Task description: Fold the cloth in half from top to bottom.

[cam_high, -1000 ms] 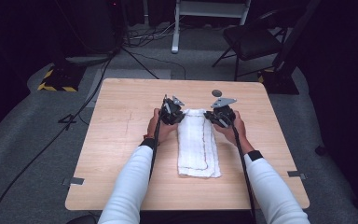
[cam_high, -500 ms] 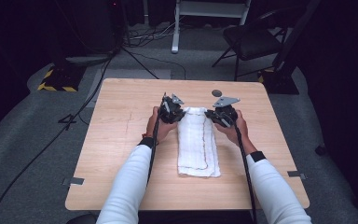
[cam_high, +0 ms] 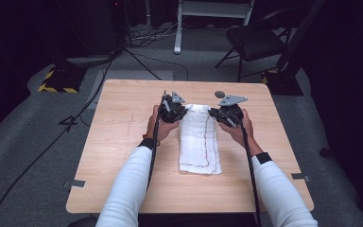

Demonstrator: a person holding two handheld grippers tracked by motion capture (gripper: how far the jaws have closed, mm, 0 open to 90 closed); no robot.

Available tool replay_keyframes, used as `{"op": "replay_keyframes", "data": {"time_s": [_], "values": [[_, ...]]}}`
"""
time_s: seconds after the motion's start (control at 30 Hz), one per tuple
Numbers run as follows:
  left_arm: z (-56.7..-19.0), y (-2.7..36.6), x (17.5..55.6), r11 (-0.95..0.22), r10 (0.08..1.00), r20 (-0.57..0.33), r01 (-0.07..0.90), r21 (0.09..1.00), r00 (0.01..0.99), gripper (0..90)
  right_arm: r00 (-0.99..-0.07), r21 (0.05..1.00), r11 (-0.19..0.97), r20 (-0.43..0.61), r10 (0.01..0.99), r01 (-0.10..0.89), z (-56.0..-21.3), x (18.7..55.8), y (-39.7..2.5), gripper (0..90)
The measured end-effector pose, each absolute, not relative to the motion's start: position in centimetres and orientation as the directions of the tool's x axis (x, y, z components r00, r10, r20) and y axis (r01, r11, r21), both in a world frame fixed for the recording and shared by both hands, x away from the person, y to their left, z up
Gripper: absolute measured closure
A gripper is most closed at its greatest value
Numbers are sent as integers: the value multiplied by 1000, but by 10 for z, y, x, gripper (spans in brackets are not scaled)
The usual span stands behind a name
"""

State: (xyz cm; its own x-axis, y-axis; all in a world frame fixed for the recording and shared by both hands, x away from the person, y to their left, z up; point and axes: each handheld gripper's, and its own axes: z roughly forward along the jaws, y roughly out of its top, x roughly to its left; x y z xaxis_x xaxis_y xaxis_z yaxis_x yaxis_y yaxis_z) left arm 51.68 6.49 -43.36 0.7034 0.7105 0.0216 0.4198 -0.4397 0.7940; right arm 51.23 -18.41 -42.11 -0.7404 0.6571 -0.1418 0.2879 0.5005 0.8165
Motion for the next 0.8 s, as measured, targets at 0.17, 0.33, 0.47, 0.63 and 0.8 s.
{"op": "replay_keyframes", "data": {"time_s": [0.17, 0.33, 0.47, 0.63, 0.8], "values": [[-435, 71, 503, -433, 690, 14, 397, 809, 724, 801, -772, 827, 492, -118, 624, 272, -420, 497, -188, 850], [-434, 73, 491, -433, 668, 13, 374, 820, 744, 800, -809, 829, 496, -95, 580, 259, -423, 485, -190, 849], [-433, 74, 482, -446, 637, 11, 357, 820, 771, 798, -829, 832, 495, -80, 554, 250, -424, 474, -195, 849], [-434, 73, 470, -469, 601, 17, 335, 817, 799, 795, -843, 831, 498, -66, 534, 250, -427, 461, -202, 849], [-433, 73, 455, -498, 564, 36, 306, 811, 825, 794, -861, 829, 507, -63, 504, 236, -428, 449, -208, 849]]}}
